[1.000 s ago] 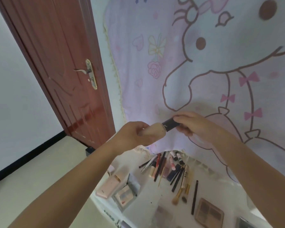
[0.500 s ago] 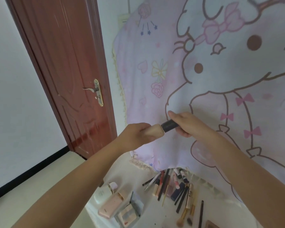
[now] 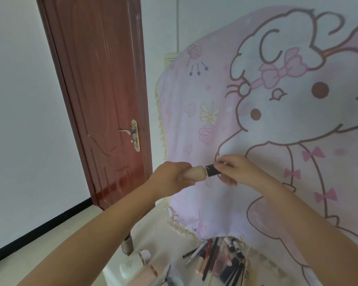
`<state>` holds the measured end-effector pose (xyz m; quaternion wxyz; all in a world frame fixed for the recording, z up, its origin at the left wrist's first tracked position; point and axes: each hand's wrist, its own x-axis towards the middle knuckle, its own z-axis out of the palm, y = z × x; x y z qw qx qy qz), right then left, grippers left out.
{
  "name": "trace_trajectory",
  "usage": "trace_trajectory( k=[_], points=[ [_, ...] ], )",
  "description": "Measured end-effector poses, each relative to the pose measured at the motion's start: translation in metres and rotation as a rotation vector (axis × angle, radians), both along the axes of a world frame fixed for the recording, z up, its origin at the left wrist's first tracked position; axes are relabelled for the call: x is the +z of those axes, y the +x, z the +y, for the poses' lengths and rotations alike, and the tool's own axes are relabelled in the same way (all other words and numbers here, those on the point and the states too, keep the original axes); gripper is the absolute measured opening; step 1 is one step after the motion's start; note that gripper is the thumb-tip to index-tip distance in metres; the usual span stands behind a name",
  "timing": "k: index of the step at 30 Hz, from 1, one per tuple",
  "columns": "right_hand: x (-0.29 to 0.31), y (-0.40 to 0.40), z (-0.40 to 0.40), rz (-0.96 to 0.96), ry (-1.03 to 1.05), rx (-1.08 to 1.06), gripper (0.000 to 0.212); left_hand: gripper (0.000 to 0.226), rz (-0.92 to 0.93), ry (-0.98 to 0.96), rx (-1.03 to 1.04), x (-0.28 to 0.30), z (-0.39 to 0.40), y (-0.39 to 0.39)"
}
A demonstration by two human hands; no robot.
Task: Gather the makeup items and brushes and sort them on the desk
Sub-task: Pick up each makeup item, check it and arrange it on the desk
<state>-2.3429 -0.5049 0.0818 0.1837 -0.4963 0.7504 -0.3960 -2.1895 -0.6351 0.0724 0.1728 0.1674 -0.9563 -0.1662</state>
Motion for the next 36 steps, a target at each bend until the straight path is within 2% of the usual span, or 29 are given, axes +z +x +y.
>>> trace_trajectory(
  k=[3,5,7,9,10,11,13,15,16,18,21,22,26,28,30,32,36],
  points=[
    [0.001,-0.005,0.006,-0.168,-0.121,0.124,0.033,0.031,0.04,-0.015,0.001,0.003,0.0,0.004],
    [0.004,0.0,0.008,-0.265,-0.069,0.122,0.03,0.031,0.04,-0.023,-0.003,0.002,0.001,0.006],
    [0.002,0.006,0.004,-0.232,0.034,0.054,0.015,0.029,0.017,-0.047,-0.012,0.001,0.001,0.006],
    [0.001,0.008,0.002,-0.062,0.091,0.012,0.023,0.028,0.0,-0.07,-0.022,0.001,0.002,0.005],
    [0.0,0.007,0.003,-0.018,0.059,0.026,0.019,0.028,-0.005,-0.074,-0.025,0.0,0.002,0.005],
    [-0.002,0.004,0.003,-0.035,0.003,0.059,0.013,0.028,-0.007,-0.076,-0.024,0.0,0.002,0.005],
    [-0.004,-0.002,0.006,-0.183,-0.089,0.143,0.026,0.03,0.0,-0.065,-0.014,-0.001,0.0,0.005],
    [-0.006,-0.003,0.006,-0.295,-0.1,0.169,0.036,0.032,0.008,-0.052,-0.007,-0.003,-0.001,0.005],
    [-0.007,-0.001,0.005,-0.303,-0.081,0.136,0.031,0.032,0.01,-0.048,-0.007,-0.004,-0.001,0.005],
    [-0.008,0.002,0.0,-0.232,-0.025,0.053,0.012,0.031,0.014,-0.039,-0.009,-0.006,-0.001,0.004],
    [-0.014,-0.002,-0.002,-0.104,-0.026,0.044,0.013,0.03,0.009,-0.037,-0.011,-0.011,0.0,0.003],
    [-0.016,-0.003,-0.001,-0.129,-0.075,0.087,0.012,0.03,0.01,-0.032,-0.009,-0.013,-0.001,0.003],
    [-0.028,-0.008,0.003,-0.266,-0.122,0.229,0.037,0.03,0.021,0.012,-0.006,-0.022,-0.003,0.005],
    [-0.034,-0.003,0.002,-0.344,-0.081,0.173,0.029,0.031,0.021,0.038,-0.011,-0.03,-0.001,0.007],
    [-0.039,0.003,0.003,-0.286,-0.011,0.103,0.008,0.03,0.012,0.072,-0.02,-0.042,0.003,0.011],
    [-0.054,0.007,0.004,-0.165,0.053,0.096,0.016,0.031,-0.002,0.101,-0.026,-0.058,0.008,0.016],
    [-0.089,0.016,0.011,-0.24,0.048,0.155,0.016,0.035,-0.04,0.237,0.019,-0.095,0.019,0.029]
  ],
)
